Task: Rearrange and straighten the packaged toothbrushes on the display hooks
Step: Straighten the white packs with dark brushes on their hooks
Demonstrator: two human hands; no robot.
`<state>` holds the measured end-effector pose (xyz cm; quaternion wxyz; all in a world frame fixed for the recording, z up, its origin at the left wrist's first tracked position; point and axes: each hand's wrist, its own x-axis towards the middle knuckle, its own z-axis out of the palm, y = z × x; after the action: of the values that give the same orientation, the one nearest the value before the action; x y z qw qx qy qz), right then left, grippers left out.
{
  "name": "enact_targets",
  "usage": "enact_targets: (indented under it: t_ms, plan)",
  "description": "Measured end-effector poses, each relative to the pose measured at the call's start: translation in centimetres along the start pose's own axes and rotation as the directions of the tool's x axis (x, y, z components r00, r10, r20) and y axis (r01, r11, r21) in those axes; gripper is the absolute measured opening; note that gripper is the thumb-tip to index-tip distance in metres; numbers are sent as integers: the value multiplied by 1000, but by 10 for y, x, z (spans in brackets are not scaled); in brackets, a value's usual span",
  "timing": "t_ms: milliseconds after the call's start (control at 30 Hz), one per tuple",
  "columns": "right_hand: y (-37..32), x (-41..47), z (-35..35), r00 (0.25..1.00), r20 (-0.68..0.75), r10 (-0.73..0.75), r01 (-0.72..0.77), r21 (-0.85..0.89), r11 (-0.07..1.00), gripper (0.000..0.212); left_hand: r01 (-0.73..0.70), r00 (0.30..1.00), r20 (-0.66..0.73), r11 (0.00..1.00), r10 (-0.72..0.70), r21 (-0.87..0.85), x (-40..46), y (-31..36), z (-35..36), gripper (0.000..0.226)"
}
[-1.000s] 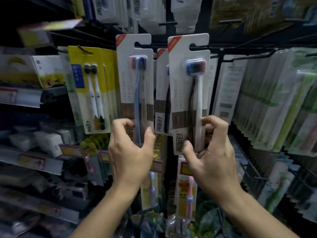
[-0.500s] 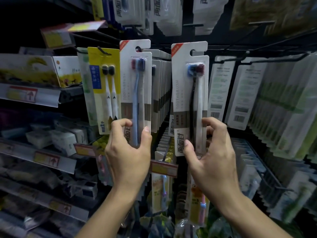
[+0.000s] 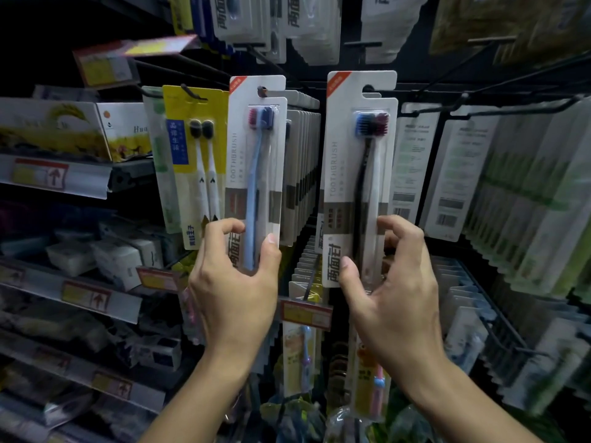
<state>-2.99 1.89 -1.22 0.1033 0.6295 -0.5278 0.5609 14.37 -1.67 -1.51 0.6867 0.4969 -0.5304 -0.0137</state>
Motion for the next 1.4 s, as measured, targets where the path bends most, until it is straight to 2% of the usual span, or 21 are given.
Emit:
enact_targets:
  t_ms: [133,733,900,1200,1400]
  plan:
    - [-2,-2,0,1000,13,-24,24,-21,999,59,2,1000,1,1000,-2,17,0,-1,1,28]
    - [2,0,3,996,83,40,-33,-86,996,63,36,999,25,997,-37,63,3,-7,8,27]
    - [5,1,5,989,132,72,-66,-45,997,71,31,999,19,995,-33,90,5,-6,13,32]
    - [4,5,7,951,263,163,-148,-75,986,92,68,997,36,991,-73,114,9,-4,23,39]
    - [2,7,8,935,317,160,-134,-102,986,100,100,994,37,983,-107,152,17,-8,34,42]
